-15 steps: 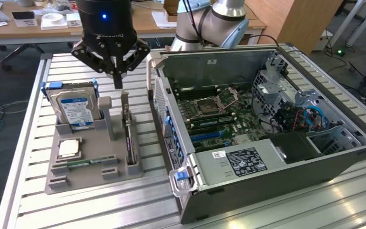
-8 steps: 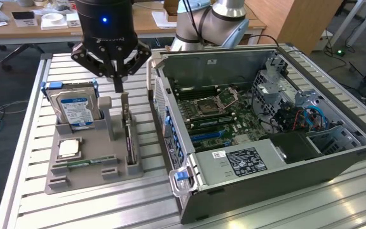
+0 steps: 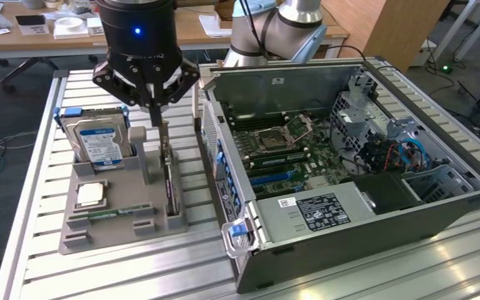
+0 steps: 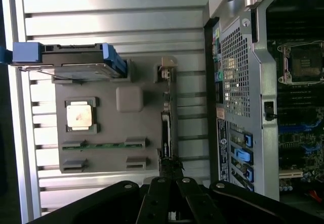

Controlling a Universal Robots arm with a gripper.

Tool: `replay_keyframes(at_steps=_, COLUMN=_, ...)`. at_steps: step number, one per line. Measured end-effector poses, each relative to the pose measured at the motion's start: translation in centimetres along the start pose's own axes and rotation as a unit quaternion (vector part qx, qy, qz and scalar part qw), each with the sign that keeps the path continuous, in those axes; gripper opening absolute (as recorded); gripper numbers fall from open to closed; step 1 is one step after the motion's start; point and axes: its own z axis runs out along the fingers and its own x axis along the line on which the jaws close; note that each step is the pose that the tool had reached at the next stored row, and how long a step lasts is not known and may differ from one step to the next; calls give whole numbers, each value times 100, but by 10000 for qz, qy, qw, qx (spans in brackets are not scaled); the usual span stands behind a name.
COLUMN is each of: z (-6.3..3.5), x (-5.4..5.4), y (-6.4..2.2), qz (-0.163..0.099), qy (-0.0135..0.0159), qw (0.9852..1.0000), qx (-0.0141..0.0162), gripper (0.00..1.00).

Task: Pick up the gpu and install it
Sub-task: 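Reach for the gpu, then pick up the gpu and move the gpu toward the slot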

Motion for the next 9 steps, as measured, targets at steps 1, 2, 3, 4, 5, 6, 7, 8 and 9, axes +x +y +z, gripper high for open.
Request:
replay_keyframes(at_steps=1, z=0, x=-1, y=-10, qz=0, qy=0, qw=10000, qx=0, gripper=11)
replay_keyframes(at_steps=2, z=0, x=-1, y=-17, qz=0, qy=0, qw=10000, qx=0, gripper=11)
replay_keyframes(at_steps=3, z=0, x=-1, y=-20, qz=0, qy=0, qw=10000, qx=0, gripper=11)
replay_keyframes(at_steps=4, z=0, x=-1, y=-20, qz=0, qy=0, qw=10000, qx=0, gripper=11)
replay_keyframes(at_steps=5, z=0, x=-1, y=-20, qz=0, qy=0, qw=10000, qx=0, gripper=11)
replay_keyframes(at_steps=6, z=-1, x=-2, y=-21, qz=0, qy=0, qw=10000, qx=1, gripper=11)
replay_keyframes(at_steps=7, z=-1, x=-2, y=-20, qz=0, qy=0, qw=10000, qx=0, gripper=11)
replay_keyframes(at_steps=8, z=0, x=-2, y=-21, qz=0, qy=0, qw=10000, qx=0, gripper=11)
replay_keyframes(at_steps=9, z=-1, x=-2, y=-20, qz=0, qy=0, qw=10000, qx=0, gripper=11)
